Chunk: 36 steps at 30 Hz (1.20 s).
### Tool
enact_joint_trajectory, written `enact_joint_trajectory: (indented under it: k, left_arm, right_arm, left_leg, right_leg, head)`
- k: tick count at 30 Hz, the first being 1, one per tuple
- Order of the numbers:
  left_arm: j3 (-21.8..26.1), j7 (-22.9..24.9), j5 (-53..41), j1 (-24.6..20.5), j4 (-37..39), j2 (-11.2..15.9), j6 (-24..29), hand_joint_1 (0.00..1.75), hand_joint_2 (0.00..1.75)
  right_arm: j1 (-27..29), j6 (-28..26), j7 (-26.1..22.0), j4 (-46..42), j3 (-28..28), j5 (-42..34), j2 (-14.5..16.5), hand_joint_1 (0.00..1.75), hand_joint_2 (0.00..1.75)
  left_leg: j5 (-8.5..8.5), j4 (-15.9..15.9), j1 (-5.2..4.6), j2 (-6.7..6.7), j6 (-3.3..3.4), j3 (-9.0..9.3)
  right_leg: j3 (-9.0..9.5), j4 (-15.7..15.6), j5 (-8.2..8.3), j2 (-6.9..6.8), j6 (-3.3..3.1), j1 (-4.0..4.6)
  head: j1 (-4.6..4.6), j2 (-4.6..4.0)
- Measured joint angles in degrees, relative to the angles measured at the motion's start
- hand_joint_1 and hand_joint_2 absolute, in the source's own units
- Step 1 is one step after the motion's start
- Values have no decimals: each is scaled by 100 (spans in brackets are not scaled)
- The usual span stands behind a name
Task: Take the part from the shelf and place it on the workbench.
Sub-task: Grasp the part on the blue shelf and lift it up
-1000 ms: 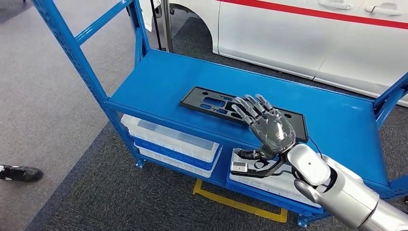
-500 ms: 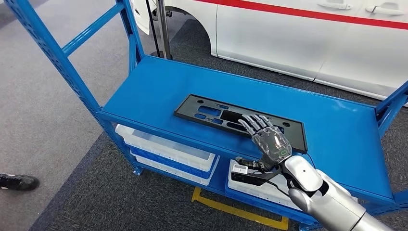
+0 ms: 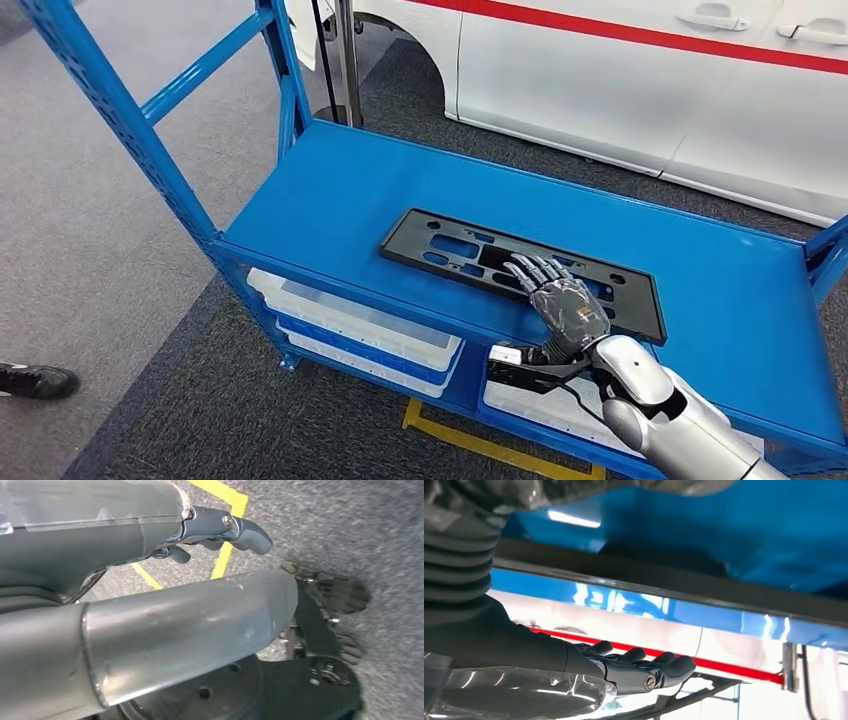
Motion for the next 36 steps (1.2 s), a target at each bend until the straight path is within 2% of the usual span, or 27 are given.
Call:
enact_joint_trajectory:
  k: [1, 4, 10, 16, 21, 27, 36]
  left_arm:
    - [-3, 2, 1, -7, 2, -1, 2, 0, 0]
    - [-7, 2, 7, -19, 5, 1, 8, 0, 0]
    - [-10, 0, 21, -17, 5, -4, 19, 0, 0]
    - [-10, -16, 41, -18, 5, -4, 21, 0, 0]
    - [-11, -64, 52, -19, 5, -4, 21, 0, 0]
    - [-34, -85, 57, -21, 5, -4, 10, 0, 0]
    - [-114, -85, 20, -34, 5, -4, -5, 0, 0]
  right_arm:
    - [5, 4, 3, -10, -12, 0, 3, 0, 175]
    - [29, 14, 14, -57, -21, 2, 25, 0, 175]
    - [54, 23, 18, -125, -24, 10, 57, 0, 175]
    - [68, 22, 34, -135, -31, 23, 82, 0, 175]
    - [98, 13, 104, -138, -50, 84, 185, 0, 175]
    - [109, -97, 258, -113, -54, 286, 428, 0, 175]
    - [-2, -355, 481, 443, -54, 695, 1110, 0, 175]
  left_leg:
    - [-21, 9, -10, -3, -9, -2]
    - [-42, 11, -10, 6, -12, -10]
    - [-46, -34, -6, 16, -23, 17]
    - [-45, -47, -3, 17, -73, 26]
    - [-43, -47, 1, 17, -76, 27]
    - [-43, -46, -10, 17, -76, 28]
    - [-44, -45, -14, 17, -76, 29]
  right_leg:
    - [56, -138, 5, 2, 8, 8]
    - [88, -204, -50, 22, 57, 16]
    - [87, -198, -79, 29, 8, 25]
    - [89, -187, -83, 28, 1, 24]
    - [91, -186, -82, 29, 0, 22]
    - [94, -187, -82, 29, 0, 19]
    - [94, -188, -82, 29, 0, 17]
  head:
    - [-3, 0]
    - [-7, -1]
    - [-6, 0]
    - [-6, 0]
    - [-6, 0]
    - [-6, 0]
    - [-6, 0]
